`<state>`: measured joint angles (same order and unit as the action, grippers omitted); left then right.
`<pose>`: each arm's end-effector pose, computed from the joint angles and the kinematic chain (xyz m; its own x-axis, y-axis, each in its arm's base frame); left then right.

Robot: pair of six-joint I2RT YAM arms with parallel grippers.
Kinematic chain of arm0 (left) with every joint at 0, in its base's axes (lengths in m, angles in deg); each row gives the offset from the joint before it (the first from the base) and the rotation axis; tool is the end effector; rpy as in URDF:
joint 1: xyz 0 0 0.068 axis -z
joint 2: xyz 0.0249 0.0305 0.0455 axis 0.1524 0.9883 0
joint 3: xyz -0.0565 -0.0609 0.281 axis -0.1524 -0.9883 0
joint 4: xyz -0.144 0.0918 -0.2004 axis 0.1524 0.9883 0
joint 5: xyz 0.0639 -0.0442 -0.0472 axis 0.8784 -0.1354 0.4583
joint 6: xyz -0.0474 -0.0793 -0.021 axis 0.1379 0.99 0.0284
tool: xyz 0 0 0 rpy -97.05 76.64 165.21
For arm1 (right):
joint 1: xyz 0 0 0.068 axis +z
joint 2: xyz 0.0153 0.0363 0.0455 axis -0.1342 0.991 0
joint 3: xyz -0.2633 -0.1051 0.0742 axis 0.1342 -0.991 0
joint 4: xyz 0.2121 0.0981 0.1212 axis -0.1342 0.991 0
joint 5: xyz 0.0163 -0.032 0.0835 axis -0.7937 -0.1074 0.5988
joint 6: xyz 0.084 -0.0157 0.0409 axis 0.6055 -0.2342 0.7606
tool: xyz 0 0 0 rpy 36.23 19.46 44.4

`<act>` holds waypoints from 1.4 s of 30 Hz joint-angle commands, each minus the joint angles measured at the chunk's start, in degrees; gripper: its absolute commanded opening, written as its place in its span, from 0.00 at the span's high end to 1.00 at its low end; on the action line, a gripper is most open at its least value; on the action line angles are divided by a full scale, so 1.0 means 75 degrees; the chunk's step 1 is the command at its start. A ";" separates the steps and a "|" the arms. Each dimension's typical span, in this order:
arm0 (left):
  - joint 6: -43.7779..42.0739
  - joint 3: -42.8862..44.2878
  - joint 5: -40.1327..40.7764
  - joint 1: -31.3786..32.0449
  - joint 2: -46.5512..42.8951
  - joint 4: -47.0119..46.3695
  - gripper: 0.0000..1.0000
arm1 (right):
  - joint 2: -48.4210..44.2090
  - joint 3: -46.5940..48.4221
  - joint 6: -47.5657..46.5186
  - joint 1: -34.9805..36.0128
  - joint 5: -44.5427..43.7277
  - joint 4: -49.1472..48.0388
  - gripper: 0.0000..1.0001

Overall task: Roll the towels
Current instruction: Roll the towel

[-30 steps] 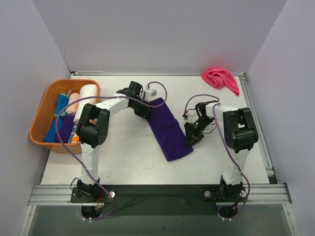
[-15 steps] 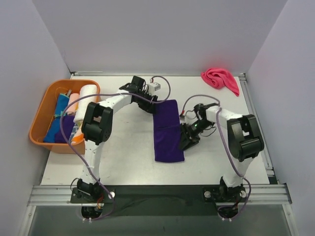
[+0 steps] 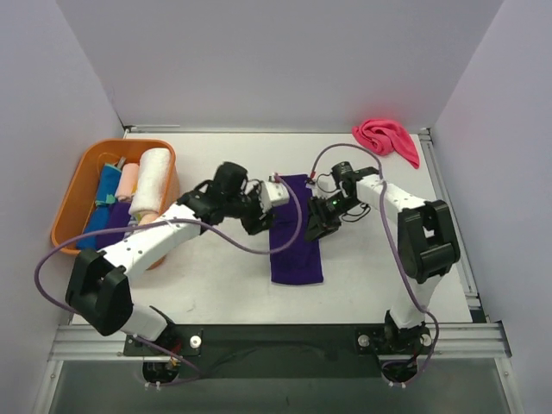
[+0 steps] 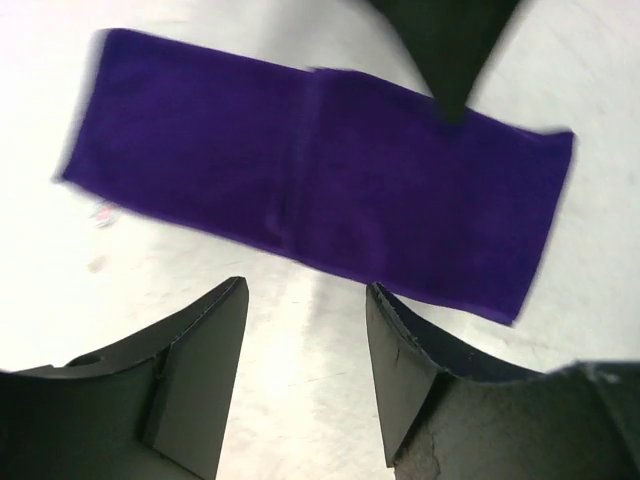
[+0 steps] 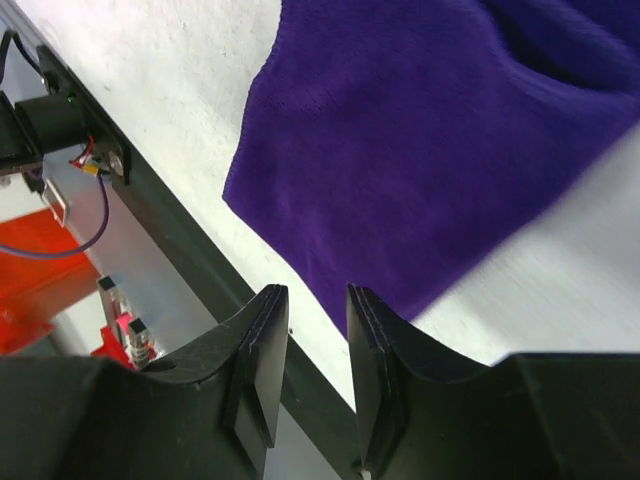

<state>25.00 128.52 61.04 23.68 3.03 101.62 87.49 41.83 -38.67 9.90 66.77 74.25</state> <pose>0.2821 -0.2257 0.2914 -0.1603 0.5384 -0.8273 0.9266 0.3710 0.0618 0.3396 0.1751 0.1964 -0.8554 -0.2993 -0.4227 -0.5174 0.5303 0.6716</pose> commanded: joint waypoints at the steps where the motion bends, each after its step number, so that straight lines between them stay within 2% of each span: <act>1: -0.1367 -0.0571 0.0734 0.1165 0.0090 0.0380 0.39 | 0.0501 -0.0248 0.0305 0.0463 0.0376 -0.0292 0.70; 5: -0.2036 -0.1063 0.1507 0.2302 0.0230 0.0451 0.47 | 0.1122 -0.0355 0.0305 0.0559 0.0200 -0.0468 0.74; 12: -0.2471 -0.1403 0.2176 0.3769 0.0734 0.0089 0.51 | 0.1650 -0.0297 0.0293 0.0535 0.0130 -0.0515 0.77; 16: -0.2588 -0.1579 0.2340 0.4193 0.1096 -0.0275 0.52 | 0.1627 -0.0285 0.0305 0.0512 0.0059 -0.0503 0.77; 22: -0.2459 -0.1650 0.2610 0.4334 0.1600 -0.0685 0.54 | 0.1486 -0.0296 0.0305 0.0512 0.0059 -0.0468 0.77; 25: -0.2447 -0.1708 0.2739 0.4346 0.1800 -0.0861 0.65 | 0.1474 -0.0320 0.0305 0.0512 0.0059 -0.0398 0.77; 26: -0.2459 -0.1732 0.2751 0.4346 0.1824 -0.0850 0.74 | 0.1439 -0.0343 0.0293 0.0524 0.0059 -0.0386 0.77; 27: -0.2471 -0.1767 0.2739 0.4357 0.1824 -0.0838 0.78 | 0.1428 -0.0355 0.0281 0.0535 0.0071 -0.0363 0.77; 28: -0.2482 -0.1802 0.2658 0.4357 0.1778 -0.0757 0.82 | 0.1393 -0.0367 0.0258 0.0524 0.0059 -0.0340 0.77; 29: -0.2483 -0.1791 0.2576 0.4357 0.1731 -0.0652 0.90 | 0.1276 -0.0378 0.0211 0.0512 0.0059 -0.0293 0.77; 32: -0.2320 -0.1697 0.1864 0.4357 0.1473 -0.0031 0.99 | 0.0949 -0.0309 0.0117 0.0500 0.0036 -0.0187 0.77; 38: -0.1618 -0.1218 0.0293 0.4241 0.1016 0.1176 1.00 | 0.0315 0.0148 -0.0082 0.0255 -0.0186 0.0082 0.74; 42: -0.1159 -0.0423 -0.0574 0.3645 0.1167 0.1704 1.00 | 0.0197 0.0721 -0.0211 -0.0003 -0.0199 0.0363 0.70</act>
<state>12.31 119.25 66.37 54.19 13.37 109.79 92.13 43.43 -38.41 11.51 65.96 72.76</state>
